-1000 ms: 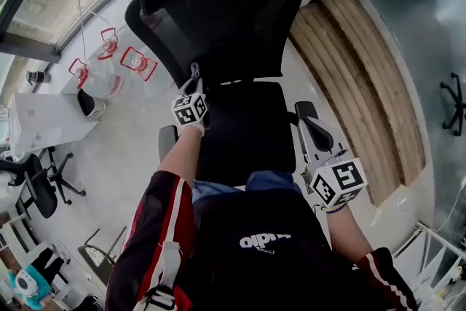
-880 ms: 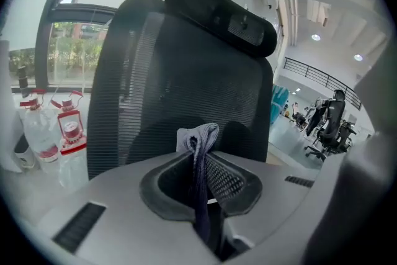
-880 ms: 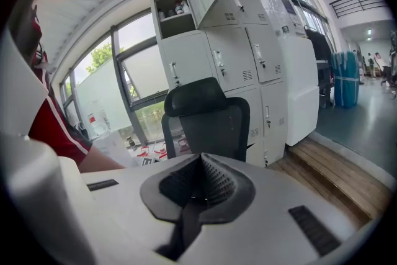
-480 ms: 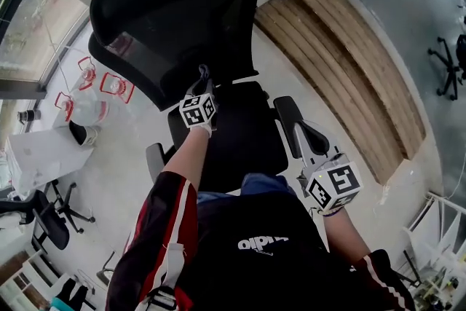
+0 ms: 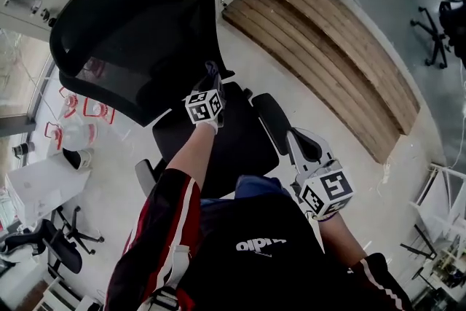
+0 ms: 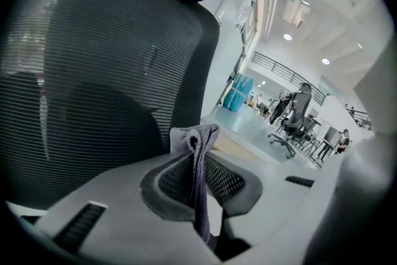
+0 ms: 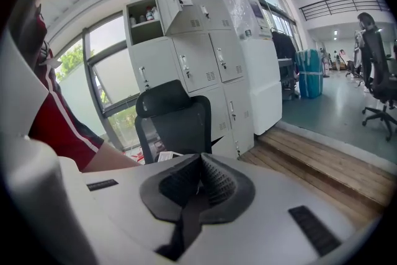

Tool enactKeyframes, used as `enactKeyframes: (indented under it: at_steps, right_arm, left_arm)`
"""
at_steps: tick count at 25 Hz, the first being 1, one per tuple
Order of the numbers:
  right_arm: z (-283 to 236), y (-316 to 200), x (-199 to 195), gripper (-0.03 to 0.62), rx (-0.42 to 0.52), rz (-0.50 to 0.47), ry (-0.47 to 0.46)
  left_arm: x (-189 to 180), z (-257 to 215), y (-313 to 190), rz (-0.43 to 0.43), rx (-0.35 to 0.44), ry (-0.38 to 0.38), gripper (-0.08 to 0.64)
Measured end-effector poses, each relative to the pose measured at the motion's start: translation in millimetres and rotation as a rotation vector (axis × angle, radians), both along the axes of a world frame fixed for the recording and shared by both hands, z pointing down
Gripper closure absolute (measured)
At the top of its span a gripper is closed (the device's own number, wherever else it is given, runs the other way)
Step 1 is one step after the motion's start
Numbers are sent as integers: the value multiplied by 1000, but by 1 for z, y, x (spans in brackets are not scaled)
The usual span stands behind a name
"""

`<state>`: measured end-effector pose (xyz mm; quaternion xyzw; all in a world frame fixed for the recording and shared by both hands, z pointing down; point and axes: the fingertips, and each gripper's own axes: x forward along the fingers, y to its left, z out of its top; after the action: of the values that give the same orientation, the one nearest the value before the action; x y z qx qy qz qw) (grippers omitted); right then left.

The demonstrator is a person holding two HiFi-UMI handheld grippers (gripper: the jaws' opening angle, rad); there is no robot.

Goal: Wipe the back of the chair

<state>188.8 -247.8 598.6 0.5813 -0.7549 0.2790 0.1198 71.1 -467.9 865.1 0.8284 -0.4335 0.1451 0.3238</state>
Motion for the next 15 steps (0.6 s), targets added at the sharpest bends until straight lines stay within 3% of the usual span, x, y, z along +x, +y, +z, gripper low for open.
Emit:
enactKeyframes:
  at_steps: [8,15]
  right_arm:
    - [-5,-5,2,577,21,2,-6]
    - [-38,-28,-27,577,106,-91,-25]
  left_arm:
    - [30,-22,1,54,12,39,503]
    - [-1,-116,12,58,119,107,503]
